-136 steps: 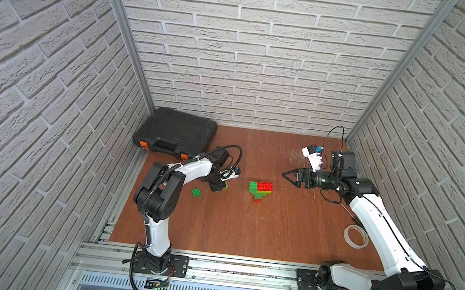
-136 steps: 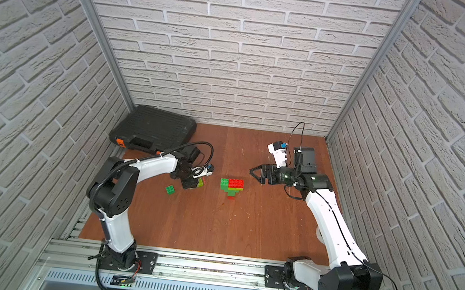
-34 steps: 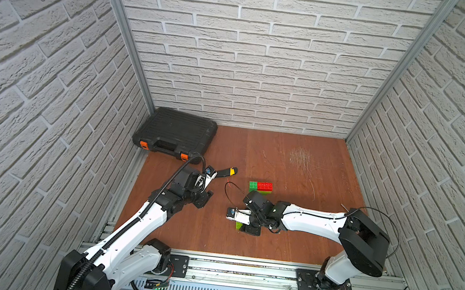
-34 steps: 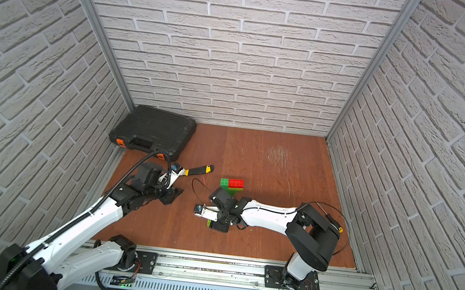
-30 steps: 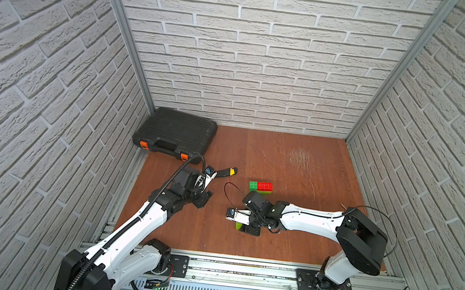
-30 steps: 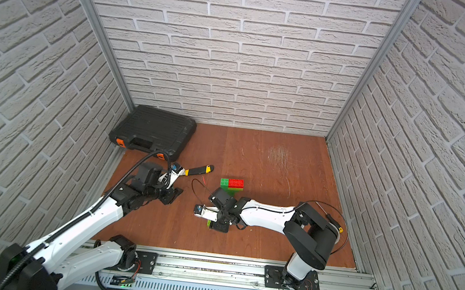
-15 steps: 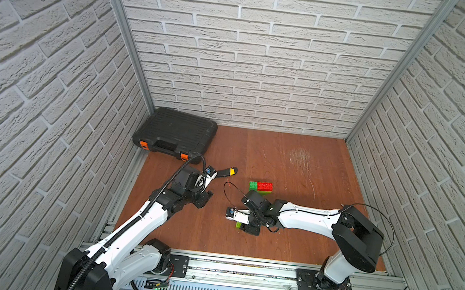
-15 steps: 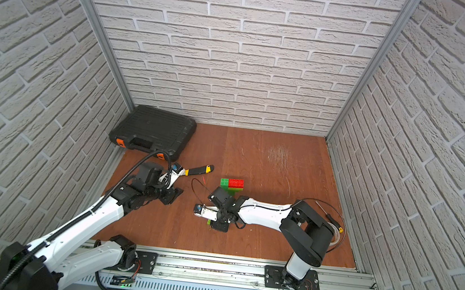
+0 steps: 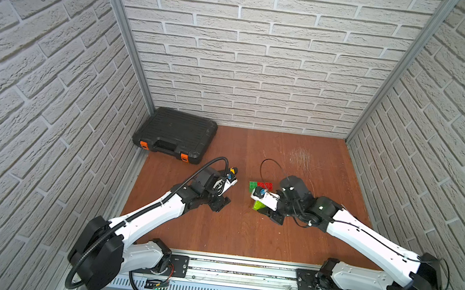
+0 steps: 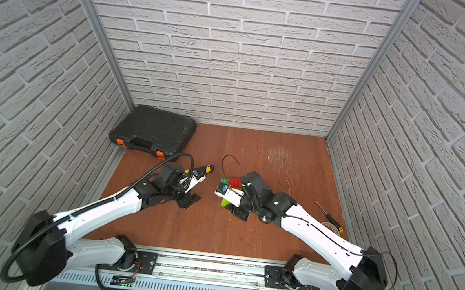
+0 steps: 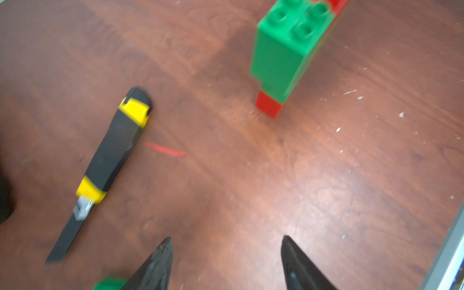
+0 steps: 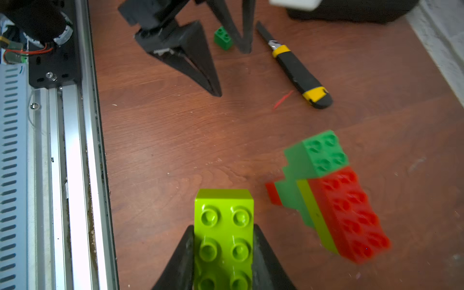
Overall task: Assemble a spoon with lego
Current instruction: Adjust the lego brick at the center of the board.
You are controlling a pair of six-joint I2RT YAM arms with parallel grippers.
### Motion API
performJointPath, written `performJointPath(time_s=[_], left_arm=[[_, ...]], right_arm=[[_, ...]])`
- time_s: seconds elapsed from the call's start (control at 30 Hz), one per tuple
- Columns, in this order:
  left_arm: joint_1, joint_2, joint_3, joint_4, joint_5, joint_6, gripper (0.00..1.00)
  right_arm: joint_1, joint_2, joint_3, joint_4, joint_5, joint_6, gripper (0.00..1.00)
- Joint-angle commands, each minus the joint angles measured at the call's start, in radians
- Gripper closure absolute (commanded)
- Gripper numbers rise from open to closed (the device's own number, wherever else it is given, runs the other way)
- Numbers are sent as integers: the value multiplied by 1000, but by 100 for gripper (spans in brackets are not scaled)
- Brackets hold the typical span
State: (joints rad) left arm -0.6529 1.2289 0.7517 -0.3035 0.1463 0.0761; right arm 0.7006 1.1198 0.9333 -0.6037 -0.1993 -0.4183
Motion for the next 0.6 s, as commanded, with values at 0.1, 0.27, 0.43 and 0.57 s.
performJointPath(time_s=[0.1,0.27,0.43,0.57], left_arm=[[-31,135,98,172,17,1,28],[-36,216,163,203,91,8,27],[-43,266,208,203,116,19,27],[-42,288,225,199,98,19,27]], right_arm=[[-129,-93,48,-206,-5,-74,84],[-187,-103,65,-215,-20,-85,85],[-208,-87,82,-213,-37,-90,85],[-213,-72,90,-214,-51,-99,85]])
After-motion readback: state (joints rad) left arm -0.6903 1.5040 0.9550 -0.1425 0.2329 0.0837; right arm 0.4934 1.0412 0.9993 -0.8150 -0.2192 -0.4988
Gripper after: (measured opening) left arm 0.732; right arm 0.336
